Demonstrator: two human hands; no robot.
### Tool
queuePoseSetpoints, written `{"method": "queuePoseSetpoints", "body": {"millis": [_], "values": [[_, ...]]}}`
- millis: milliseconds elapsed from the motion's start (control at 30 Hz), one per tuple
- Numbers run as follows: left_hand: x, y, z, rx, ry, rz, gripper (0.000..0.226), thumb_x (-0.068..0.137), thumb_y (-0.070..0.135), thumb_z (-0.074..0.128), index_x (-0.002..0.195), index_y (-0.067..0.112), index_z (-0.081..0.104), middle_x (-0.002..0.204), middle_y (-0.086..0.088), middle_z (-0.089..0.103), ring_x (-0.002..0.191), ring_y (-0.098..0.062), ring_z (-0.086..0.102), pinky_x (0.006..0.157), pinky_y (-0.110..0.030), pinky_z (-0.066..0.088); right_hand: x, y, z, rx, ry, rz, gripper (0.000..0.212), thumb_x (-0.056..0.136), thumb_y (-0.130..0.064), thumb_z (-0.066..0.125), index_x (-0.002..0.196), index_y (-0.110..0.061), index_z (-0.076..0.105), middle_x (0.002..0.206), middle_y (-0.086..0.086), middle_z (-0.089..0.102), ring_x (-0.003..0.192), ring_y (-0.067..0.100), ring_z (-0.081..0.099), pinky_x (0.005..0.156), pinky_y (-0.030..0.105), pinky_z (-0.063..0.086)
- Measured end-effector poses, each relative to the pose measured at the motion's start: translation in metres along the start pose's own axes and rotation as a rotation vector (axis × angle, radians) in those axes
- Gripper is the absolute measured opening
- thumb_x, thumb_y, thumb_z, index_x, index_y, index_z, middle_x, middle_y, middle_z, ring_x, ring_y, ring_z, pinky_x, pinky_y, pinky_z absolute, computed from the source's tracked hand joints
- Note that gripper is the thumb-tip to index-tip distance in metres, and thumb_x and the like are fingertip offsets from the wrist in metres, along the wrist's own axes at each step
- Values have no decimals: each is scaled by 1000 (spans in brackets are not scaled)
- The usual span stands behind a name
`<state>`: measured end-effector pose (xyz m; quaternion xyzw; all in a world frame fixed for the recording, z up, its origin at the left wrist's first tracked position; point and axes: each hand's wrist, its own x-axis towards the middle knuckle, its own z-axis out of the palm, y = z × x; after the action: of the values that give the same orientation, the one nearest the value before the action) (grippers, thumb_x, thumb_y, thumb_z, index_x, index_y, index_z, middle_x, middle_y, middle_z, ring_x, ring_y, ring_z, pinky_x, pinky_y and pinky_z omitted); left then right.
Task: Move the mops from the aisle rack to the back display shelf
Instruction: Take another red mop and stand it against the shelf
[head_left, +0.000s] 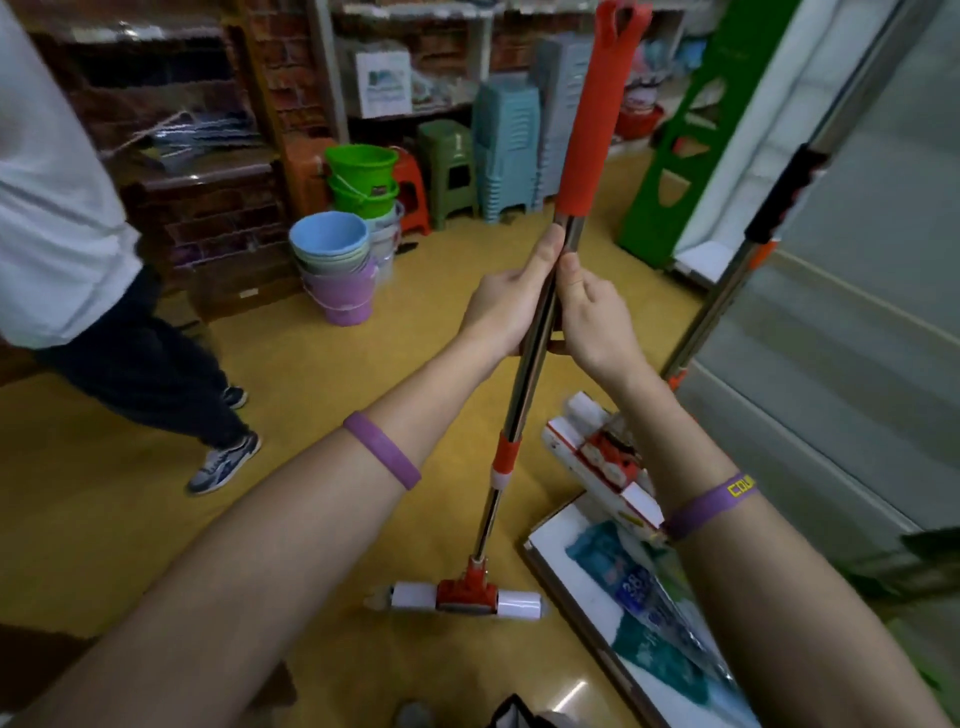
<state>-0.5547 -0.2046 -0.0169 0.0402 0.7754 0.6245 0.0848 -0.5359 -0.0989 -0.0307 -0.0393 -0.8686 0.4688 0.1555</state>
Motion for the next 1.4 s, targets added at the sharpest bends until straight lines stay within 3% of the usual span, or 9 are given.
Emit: {"method": "queuePoseSetpoints", "body": {"millis": [167,267,433,733,867,967,1100,1267,1400], "values": [[33,10,44,43,-156,81,83,83,80,38,96,4,70,84,-12,73,81,-27,71,82,-49,58,10,23,-37,-9,85,101,77,80,-84,20,84,-19,62,84,8,71,85,35,69,79,61,54],[48,21,75,96,-275,111,77,86,79,33,88,10,68,74,-5,70,76,-26,72,80,-48,59,17,38,-65,-56,141,117,76,82,-79,19,84,-17,63,82,9,71,83,34,69,81,59,54],[67,32,124,116,-448,132,80,88,76,29,101,8,69,84,-11,74,74,-27,73,70,-44,61,24,65,-109,-99,215,166,60,100,-62,28,78,-19,63,81,11,71,78,33,69,75,57,57],[91,42,174,79,-517,320,66,97,62,28,57,17,55,47,5,58,50,-10,58,57,-29,44,32,82,-151,-16,211,238,66,102,-58,34,90,-2,67,79,16,73,72,31,73,68,54,61],[107,59,179,47,-581,371,68,92,67,26,58,15,54,48,7,57,47,-3,56,59,-28,41,47,74,-164,-36,241,244,85,83,-78,32,90,-1,69,80,17,74,73,34,73,71,56,59],[122,73,178,-8,-634,419,69,92,68,27,60,15,58,55,5,62,53,-3,57,63,-27,41,62,64,-170,-60,274,227,88,83,-79,33,91,2,68,80,19,74,74,36,73,71,58,59],[149,92,174,-27,-707,439,93,84,81,29,87,-2,69,85,-16,73,75,-18,68,73,-31,52,86,48,-170,-87,377,218,73,101,-57,35,87,7,66,79,27,71,69,37,72,66,57,59],[175,118,166,4,-750,481,106,60,94,19,82,2,69,73,-7,70,68,-18,67,63,-32,50,113,24,-165,-120,512,239,70,100,-55,35,84,6,66,76,27,70,66,36,71,62,55,60],[188,140,156,41,-766,468,118,52,98,16,90,2,72,82,-13,74,79,-27,70,79,-42,54,132,5,-163,-116,555,256,78,94,-63,33,91,7,65,81,28,70,69,38,72,63,56,60]]}}
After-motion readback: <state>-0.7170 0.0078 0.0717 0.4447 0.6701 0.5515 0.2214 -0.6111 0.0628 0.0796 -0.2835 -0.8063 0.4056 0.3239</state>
